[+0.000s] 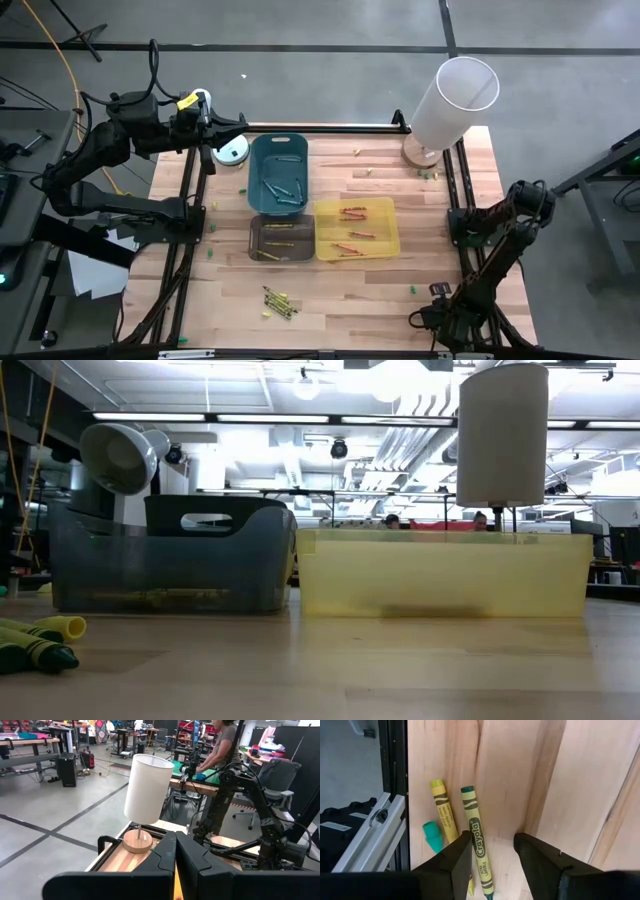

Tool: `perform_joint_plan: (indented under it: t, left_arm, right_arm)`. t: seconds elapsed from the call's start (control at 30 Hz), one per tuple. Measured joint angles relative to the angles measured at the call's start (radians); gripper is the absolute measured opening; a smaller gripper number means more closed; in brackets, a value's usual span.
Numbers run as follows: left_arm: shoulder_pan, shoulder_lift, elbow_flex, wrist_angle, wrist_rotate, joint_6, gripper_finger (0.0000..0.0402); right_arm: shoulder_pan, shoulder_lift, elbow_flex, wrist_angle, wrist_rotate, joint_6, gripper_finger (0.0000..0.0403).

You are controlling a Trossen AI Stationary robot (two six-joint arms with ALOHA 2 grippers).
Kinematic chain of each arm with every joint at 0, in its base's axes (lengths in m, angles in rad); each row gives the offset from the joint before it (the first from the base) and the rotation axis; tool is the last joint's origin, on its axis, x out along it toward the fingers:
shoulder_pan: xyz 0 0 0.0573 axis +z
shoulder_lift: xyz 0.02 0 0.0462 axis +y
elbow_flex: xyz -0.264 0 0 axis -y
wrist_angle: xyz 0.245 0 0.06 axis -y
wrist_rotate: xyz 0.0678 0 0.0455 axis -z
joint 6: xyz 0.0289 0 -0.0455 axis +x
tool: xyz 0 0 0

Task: Sort crayons
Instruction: Move the green crayon to the bottom left of the table

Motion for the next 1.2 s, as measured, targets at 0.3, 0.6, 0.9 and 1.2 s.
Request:
perform_joint_plan:
  t: [0.3, 0.6, 0.9, 1.2]
  left_arm:
    - [0.000, 0.000, 0.000, 0.000, 0.000, 0.000, 0.0000]
    - [0.000, 0.000, 0.000, 0.000, 0.000, 0.000, 0.0000]
    - [0.000, 0.000, 0.000, 0.000, 0.000, 0.001, 0.0000]
    - [0.000, 0.000, 0.000, 0.000, 0.000, 0.002, 0.0000]
  right_arm:
    - [-0.001, -0.001, 0.001, -0.048, 0.029, 0.003, 0.0156]
    - [-0.002, -0.001, 0.000, -0.151, 0.123, 0.077, 0.0156]
    - [-0.003, -0.001, -0.005, -0.161, 0.131, 0.210, 0.0137]
    - [-0.006, -0.003, -0.029, -0.147, 0.110, 0.343, 0.0011]
